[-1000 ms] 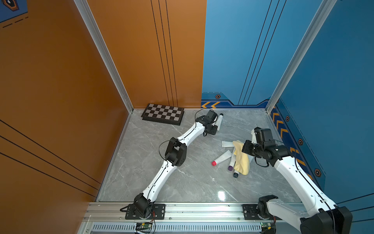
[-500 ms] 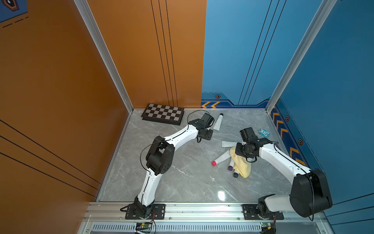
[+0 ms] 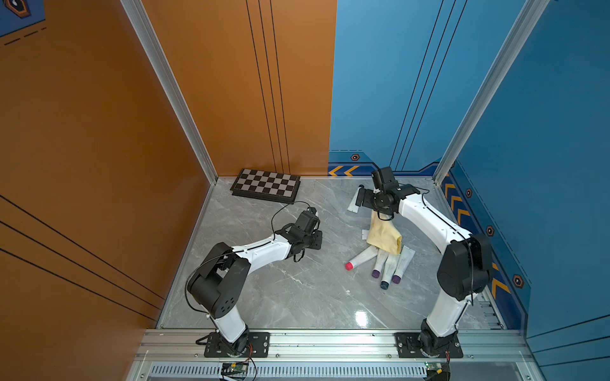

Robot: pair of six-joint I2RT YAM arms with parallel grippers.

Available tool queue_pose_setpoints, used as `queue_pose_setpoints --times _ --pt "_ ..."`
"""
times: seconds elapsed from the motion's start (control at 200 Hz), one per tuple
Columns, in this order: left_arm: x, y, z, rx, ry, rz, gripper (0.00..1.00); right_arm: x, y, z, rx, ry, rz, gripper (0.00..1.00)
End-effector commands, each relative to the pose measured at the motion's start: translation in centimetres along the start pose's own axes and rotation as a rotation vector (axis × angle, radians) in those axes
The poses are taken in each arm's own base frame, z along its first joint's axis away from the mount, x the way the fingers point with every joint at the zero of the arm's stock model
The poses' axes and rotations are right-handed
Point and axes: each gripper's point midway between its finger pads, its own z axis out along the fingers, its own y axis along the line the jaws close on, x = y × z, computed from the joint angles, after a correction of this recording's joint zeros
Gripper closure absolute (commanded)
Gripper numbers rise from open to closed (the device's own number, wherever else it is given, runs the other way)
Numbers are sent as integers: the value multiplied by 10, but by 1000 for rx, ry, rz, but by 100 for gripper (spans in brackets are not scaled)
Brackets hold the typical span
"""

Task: Wipe the surface of the toothpaste tube
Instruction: Place the cleaning item at the center of the board.

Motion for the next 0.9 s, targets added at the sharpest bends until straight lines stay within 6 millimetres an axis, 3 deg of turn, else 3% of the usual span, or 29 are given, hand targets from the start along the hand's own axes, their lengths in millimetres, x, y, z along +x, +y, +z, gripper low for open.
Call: queue_pose_setpoints --times 0.0,0.09,0.105,0.13,0.155,0.21,0.295,0.47,0.571,0.646,0.721,0.896 --pt "-6 4 -8 18 -58 -29 56 -9 -5 28 39 21 58 5" --pt "1 14 -9 6 -49 -35 56 -13 -3 42 61 20 49 15" --pt "1 15 -9 5 -49 -36 56 -18 0 38 60 11 47 19" --pt "3 18 -9 2 -48 -37 56 -11 -4 49 88 42 36 26" --pt "4 21 -9 -2 -46 -39 57 -8 -4 49 97 53 29 36" --pt "6 23 -9 3 -46 -47 57 3 -6 47 112 60 9 48" --pt "6 21 -9 20 -55 -48 59 19 -5 19 123 13 -39 67" --pt "-3 1 -8 75 -72 -23 55 34 -10 -30 71 -55 -34 74" --pt "-25 -40 -16 232 -131 15 32 42 -7 -54 44 -77 -61 73" --pt "-37 -89 -31 331 -203 137 19 50 -6 -60 15 -56 -61 73" --pt "-35 -136 -43 396 -239 278 10 50 -4 -66 -9 -55 -52 73" --pt "-23 -169 -44 511 -261 305 2 46 4 -80 -53 -67 -50 73"
